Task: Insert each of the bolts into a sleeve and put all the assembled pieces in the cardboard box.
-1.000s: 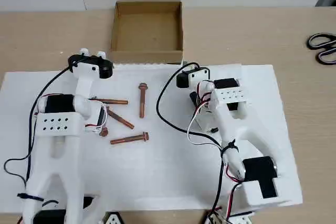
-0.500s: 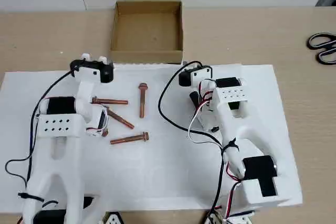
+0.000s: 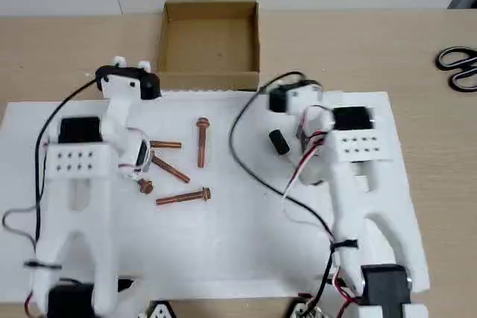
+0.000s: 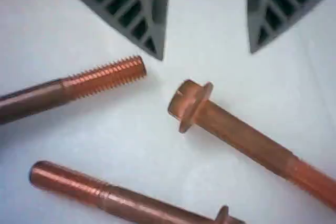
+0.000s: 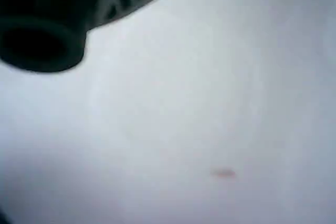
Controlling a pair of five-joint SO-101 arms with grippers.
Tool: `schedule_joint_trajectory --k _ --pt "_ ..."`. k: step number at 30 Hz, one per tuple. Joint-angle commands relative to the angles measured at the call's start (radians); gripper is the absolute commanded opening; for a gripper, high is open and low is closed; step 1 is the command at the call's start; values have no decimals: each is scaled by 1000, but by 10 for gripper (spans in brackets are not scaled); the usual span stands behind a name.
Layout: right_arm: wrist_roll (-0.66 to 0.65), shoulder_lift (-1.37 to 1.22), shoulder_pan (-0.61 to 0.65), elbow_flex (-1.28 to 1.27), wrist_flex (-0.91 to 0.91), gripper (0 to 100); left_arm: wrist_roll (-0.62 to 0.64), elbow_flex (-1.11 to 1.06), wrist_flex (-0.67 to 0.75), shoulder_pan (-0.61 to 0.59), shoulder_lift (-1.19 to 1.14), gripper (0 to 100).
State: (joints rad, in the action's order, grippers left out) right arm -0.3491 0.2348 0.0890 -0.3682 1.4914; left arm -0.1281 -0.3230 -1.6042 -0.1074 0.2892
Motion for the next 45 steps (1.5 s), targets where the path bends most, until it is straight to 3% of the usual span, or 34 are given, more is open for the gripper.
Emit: schedule_joint_trajectory --k 1,8,19,27,36,45 --pt "-12 33 -85 40 25 3 51 203 -94 0 -135 99" --pt "-12 58 -157 38 74 3 130 501 -149 83 -402 58" --pt "-12 96 -254 34 124 3 230 572 -121 292 -623 59" --pt "-6 97 -260 34 128 3 338 728 -118 301 -747 62" --pt "-5 93 -255 18 117 3 629 849 -120 334 -848 62" --pt "-5 97 -259 -74 79 3 637 992 -118 359 -933 64"
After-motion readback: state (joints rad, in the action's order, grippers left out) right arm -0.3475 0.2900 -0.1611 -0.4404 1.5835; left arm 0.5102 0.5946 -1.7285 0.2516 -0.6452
